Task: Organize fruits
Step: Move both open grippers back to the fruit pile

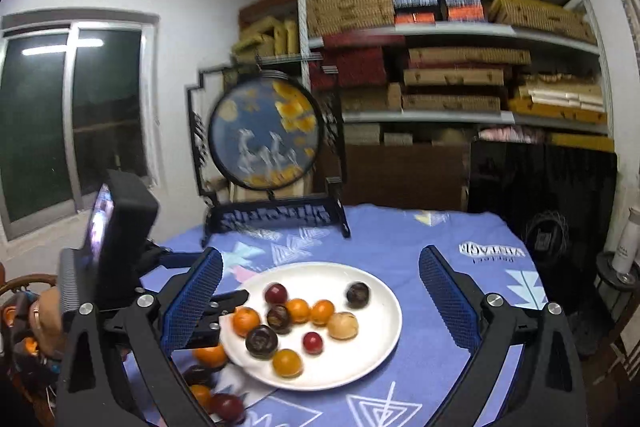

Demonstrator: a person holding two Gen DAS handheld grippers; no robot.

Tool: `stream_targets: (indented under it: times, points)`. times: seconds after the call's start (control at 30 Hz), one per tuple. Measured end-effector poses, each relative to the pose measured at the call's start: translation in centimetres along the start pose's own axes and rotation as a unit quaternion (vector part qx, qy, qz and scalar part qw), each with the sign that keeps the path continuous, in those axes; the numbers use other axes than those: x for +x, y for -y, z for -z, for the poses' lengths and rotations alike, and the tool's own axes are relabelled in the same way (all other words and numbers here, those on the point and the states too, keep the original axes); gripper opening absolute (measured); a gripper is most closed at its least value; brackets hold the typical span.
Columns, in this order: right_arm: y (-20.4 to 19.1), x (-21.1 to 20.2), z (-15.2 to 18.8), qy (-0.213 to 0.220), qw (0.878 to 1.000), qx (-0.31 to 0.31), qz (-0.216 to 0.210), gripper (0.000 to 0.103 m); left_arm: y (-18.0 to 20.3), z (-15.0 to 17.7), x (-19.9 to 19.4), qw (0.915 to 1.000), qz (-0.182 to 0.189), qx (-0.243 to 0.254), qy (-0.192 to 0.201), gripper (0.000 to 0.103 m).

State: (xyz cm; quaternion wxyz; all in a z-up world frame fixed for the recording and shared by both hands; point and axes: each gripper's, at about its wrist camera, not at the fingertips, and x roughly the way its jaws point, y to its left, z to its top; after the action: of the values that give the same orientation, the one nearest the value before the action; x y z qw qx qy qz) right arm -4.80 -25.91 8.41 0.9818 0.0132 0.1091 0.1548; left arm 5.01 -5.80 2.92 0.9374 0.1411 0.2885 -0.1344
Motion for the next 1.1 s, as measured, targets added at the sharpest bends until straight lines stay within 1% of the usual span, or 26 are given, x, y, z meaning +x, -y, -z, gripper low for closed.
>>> stream_targets:
  times: [0.1, 0.13, 0.2, 0.3, 0.4, 0.47, 0.5, 0.53, 0.67, 0.7, 0.77, 0.8, 0.87, 0.9, 0.97, 1.03, 1.07, 1.1]
  points:
    - [-0.4, -2.9, 0.2, 0.016, 1.000, 0.017, -0.020, 0.099, 0.1, 0.9, -2.4, 0.9999, -0.001, -0.002, 0.014, 0.075]
    - [-0.3, -3.6, 0.4, 0.010, 0.999, 0.024, -0.027, 0.099, 0.1, 1.2, -3.3, 0.9998, -0.002, -0.002, 0.019, 0.075]
    - [-0.3, -4.1, 0.6, -0.017, 0.998, 0.040, -0.044, 0.099, 0.1, 1.8, -4.5, 0.9997, -0.002, -0.003, 0.024, 0.075]
    - [-0.8, -4.8, 1.4, -0.026, 0.997, 0.054, -0.044, 0.099, -0.1, 2.8, -6.3, 0.9995, -0.006, -0.002, 0.031, 0.077]
    - [-1.4, -4.5, 2.7, -0.070, 0.994, 0.067, -0.043, 0.099, -0.8, 4.0, -7.7, 0.9992, -0.010, -0.008, 0.038, 0.080]
    - [-1.8, -3.9, 4.3, -0.117, 0.989, 0.076, -0.054, 0.099, -1.2, 5.0, -8.3, 0.9991, -0.011, -0.013, 0.038, 0.083]
    - [-2.0, -3.8, 4.8, -0.131, 0.987, 0.074, -0.052, 0.099, -1.5, 5.7, -8.5, 0.9991, -0.012, -0.015, 0.037, 0.084]
    - [-2.4, -3.3, 5.8, -0.156, 0.985, 0.063, -0.040, 0.099, -1.8, 6.6, -8.7, 0.9993, -0.012, -0.017, 0.032, 0.084]
    - [-3.5, -1.9, 9.3, -0.220, 0.975, 0.012, -0.016, 0.099, -2.1, 9.9, -8.2, 0.9999, -0.002, -0.011, 0.005, 0.084]
    - [-3.6, -1.6, 10.0, -0.231, 0.973, 0.005, -0.017, 0.099, -2.1, 10.5, -8.1, 0.9999, 0.002, -0.013, 0.000, 0.084]
    - [-3.8, -0.8, 11.3, -0.257, 0.966, -0.012, -0.015, 0.098, -2.3, 11.9, -7.4, 0.9991, 0.028, -0.020, -0.025, 0.084]
    - [-4.0, -0.1, 12.0, -0.276, 0.961, -0.027, -0.013, 0.097, -2.2, 12.7, -6.9, 0.9979, 0.044, -0.024, -0.041, 0.084]
    - [-4.3, 0.9, 12.9, -0.302, 0.952, -0.049, -0.017, 0.090, -1.7, 13.6, -6.5, 0.9953, 0.070, -0.023, -0.062, 0.084]
    - [-4.5, 1.7, 13.5, -0.319, 0.945, -0.068, -0.016, 0.088, -1.2, 13.9, -6.3, 0.9941, 0.083, -0.019, -0.068, 0.084]
    - [-4.8, 2.6, 14.3, -0.342, 0.935, -0.094, -0.020, 0.079, 0.3, 14.5, -6.4, 0.9910, 0.111, 0.000, -0.075, 0.084]
    - [-4.9, 3.7, 15.0, -0.364, 0.924, -0.113, -0.028, 0.073, 1.7, 14.8, -6.5, 0.9889, 0.126, 0.018, -0.077, 0.084]
    - [-5.0, 4.2, 15.2, -0.372, 0.920, -0.120, -0.033, 0.068, 2.3, 14.9, -6.6, 0.9879, 0.132, 0.026, -0.077, 0.084]
    - [-5.0, 4.7, 15.5, -0.378, 0.917, -0.125, -0.040, 0.066, 2.9, 15.0, -6.6, 0.9865, 0.140, 0.034, -0.077, 0.084]
